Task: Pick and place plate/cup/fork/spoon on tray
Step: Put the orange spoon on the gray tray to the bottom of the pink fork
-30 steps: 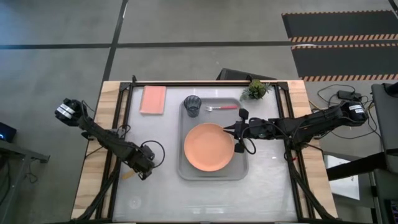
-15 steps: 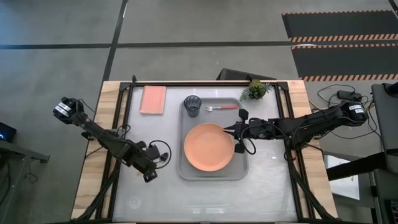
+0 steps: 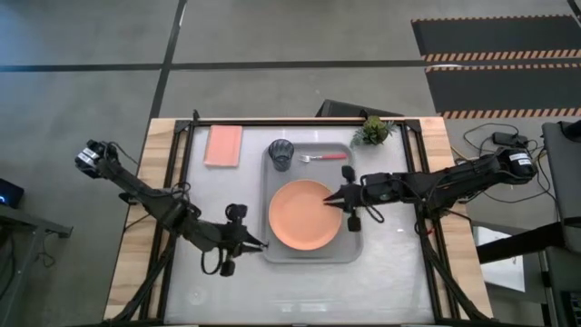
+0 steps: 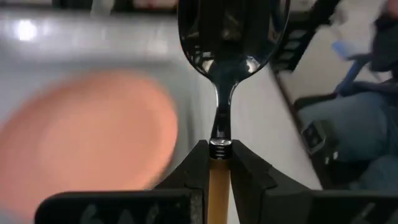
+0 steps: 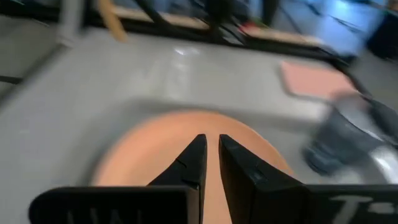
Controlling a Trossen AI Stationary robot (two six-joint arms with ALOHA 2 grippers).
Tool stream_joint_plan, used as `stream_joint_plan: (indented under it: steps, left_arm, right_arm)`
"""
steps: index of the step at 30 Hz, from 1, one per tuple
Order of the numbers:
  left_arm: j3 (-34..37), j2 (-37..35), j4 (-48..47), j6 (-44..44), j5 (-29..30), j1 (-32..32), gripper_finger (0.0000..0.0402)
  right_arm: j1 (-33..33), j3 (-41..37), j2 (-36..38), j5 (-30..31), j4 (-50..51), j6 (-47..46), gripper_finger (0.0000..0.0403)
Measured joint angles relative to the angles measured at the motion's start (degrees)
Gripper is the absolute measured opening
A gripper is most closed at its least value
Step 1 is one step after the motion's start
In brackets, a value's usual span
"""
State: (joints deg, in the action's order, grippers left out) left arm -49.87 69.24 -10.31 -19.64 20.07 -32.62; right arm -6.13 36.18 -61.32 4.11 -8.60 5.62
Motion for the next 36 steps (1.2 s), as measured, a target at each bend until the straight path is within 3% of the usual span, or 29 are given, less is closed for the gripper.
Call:
stream_joint_plan:
  steps: [7,14,19,25,29,36]
  left_arm:
    - [0.6,1.9,15.5,20.3,-1.5,1.7,0.0022]
    - [0.6,5.9,26.3,30.9,-17.8,6.2,0.0022]
    - [0.6,10.5,30.7,31.9,-23.0,10.4,0.0022]
    - [0.7,14.7,35.7,29.0,-27.7,14.0,0.0022]
    - [0.7,16.2,39.8,29.0,-30.9,15.1,0.0022]
    - [0.7,16.3,40.2,29.0,-31.2,16.7,0.0022]
  right_arm:
    - [0.0,0.0,-0.1,-15.2,-9.7,0.4,0.0033]
    - [0.0,0.0,-3.7,-25.3,-22.3,0.4,0.0083]
    - [0.0,1.3,-8.1,-29.6,-29.6,0.0,0.013]
    - [0.0,6.8,-13.6,-35.7,-29.7,-0.9,0.0167]
    - [0.0,8.9,-16.6,-38.6,-29.4,-1.1,0.0178]
    - [0.0,12.5,-20.9,-39.9,-29.4,0.0,0.0176]
